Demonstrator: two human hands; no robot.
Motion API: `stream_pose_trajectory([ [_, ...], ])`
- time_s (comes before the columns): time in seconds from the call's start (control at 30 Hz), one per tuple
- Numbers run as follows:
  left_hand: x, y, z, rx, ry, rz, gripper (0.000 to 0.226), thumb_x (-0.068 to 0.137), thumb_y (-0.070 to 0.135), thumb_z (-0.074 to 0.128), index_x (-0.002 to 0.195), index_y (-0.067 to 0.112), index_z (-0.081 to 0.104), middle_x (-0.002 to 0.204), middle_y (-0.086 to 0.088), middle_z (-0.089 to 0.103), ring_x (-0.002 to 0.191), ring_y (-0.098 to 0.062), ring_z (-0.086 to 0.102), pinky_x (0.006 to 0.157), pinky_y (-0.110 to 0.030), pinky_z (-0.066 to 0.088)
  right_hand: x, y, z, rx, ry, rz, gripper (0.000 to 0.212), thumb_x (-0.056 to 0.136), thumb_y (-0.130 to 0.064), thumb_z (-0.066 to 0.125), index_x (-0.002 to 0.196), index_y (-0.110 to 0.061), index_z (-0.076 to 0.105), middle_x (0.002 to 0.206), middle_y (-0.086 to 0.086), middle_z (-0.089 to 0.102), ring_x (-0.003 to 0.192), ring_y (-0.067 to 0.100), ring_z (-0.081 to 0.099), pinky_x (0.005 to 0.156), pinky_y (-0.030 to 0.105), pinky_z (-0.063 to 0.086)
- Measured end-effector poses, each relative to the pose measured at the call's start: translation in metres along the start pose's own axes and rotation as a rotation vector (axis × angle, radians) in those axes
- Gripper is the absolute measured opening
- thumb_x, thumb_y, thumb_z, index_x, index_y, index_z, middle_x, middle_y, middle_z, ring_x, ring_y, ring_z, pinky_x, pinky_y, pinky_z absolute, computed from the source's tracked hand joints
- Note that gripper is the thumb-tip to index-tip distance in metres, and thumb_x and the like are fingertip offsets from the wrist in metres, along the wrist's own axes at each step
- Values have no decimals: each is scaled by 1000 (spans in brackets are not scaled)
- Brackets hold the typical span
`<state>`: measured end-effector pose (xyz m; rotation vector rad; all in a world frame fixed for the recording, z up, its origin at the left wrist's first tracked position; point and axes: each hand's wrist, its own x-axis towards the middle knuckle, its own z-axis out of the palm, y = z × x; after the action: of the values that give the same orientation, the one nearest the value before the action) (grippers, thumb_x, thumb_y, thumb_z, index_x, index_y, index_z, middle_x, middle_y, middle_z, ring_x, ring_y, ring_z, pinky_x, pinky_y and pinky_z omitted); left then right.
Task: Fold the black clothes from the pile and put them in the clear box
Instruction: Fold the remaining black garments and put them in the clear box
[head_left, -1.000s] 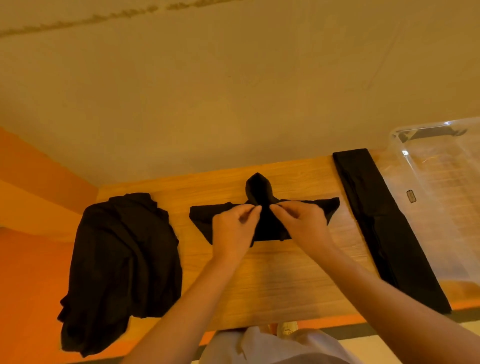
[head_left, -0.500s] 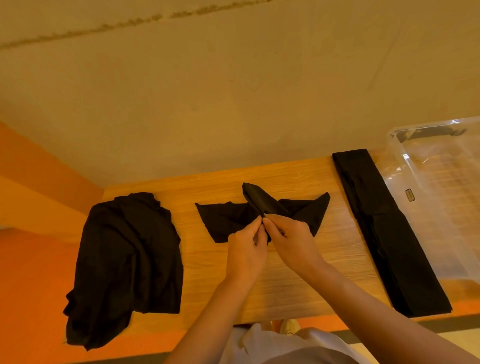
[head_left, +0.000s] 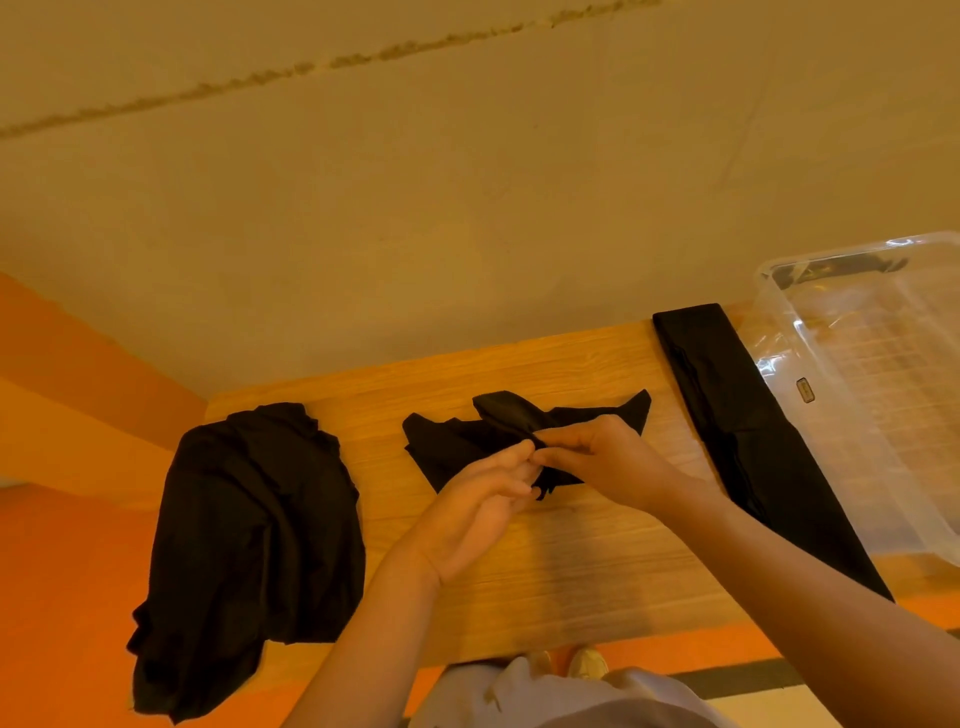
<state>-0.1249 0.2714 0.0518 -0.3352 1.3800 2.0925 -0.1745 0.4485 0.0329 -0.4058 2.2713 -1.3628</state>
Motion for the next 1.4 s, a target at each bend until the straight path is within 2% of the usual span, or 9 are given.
stream_pose_trajectory([
  [0.13, 4, 6, 2, 95, 12, -22, 87, 72, 11, 64, 148, 3, 23, 151, -10, 35, 141, -20, 31, 117, -39, 24, 0, 0, 0, -71, 51, -91, 25, 93, -20, 59, 116, -26, 65, 103, -2, 71, 94, 8, 64, 86, 22, 51],
  [0.23, 10, 10, 2, 272, 70, -27, 56, 92, 13, 59, 144, 10, 38, 143, -3, 47, 134, -16, 42, 113, -37, 34, -2, 5, -1, -102, 103, -146, 22, 94, -19, 57, 112, -20, 69, 96, -4, 71, 88, 9, 65, 80, 27, 53],
  [0.37, 28, 7, -6, 773, 392, 146, 27, 97, 23, 54, 123, 21, 62, 119, 7, 65, 113, -6, 58, 94, -19, 46, -8, 6, -6, 0, 218, -121, 17, 95, -18, 56, 105, -24, 69, 86, -8, 70, 79, 4, 64, 67, 19, 52],
  [0.5, 49, 5, -19, 1058, 599, 311, 41, 91, 34, 61, 130, 22, 54, 118, 9, 60, 102, -5, 57, 81, -18, 48, -17, 0, -16, 14, 255, -174, 23, 95, -12, 57, 96, -34, 64, 79, -24, 68, 83, -7, 62, 68, 8, 46],
  [0.73, 93, 9, -23, 1377, 473, 346, 50, 88, 39, 64, 134, 27, 50, 139, 7, 46, 129, -15, 42, 99, -28, 40, -20, 1, -31, 33, 256, -216, 24, 94, -13, 56, 97, -35, 65, 86, -25, 68, 87, -1, 64, 73, 12, 48],
  [0.97, 99, 6, -5, 1339, 254, 323, 55, 83, 35, 69, 134, 33, 49, 132, 12, 54, 125, -9, 42, 112, -37, 28, -25, 5, -42, 90, 317, -225, 25, 93, -11, 57, 101, -33, 67, 91, -20, 70, 93, 2, 66, 79, 18, 53],
  [1.13, 95, 2, 13, 1282, 109, 411, 43, 84, 35, 62, 126, 42, 52, 122, 20, 58, 115, -2, 43, 105, -32, 21, -28, 8, -48, 129, 331, -224, 22, 93, -8, 57, 101, -26, 68, 92, -14, 71, 93, 5, 66, 78, 19, 54],
  [1.27, 100, 3, 16, 1175, 221, 512, 32, 91, 18, 54, 119, 28, 64, 114, 11, 67, 108, -9, 59, 98, -32, 44, -30, 10, -53, 87, 367, -246, 19, 92, -9, 58, 100, -23, 69, 88, -16, 70, 88, 4, 66, 74, 15, 51],
  [1.4, 100, 7, 6, 1213, 375, 489, 29, 93, 13, 51, 116, 23, 67, 109, 6, 69, 99, -12, 62, 78, -21, 47, -32, 11, -60, 81, 431, -269, 15, 92, -11, 58, 98, -16, 72, 85, -11, 71, 84, 8, 67, 75, 16, 50],
])
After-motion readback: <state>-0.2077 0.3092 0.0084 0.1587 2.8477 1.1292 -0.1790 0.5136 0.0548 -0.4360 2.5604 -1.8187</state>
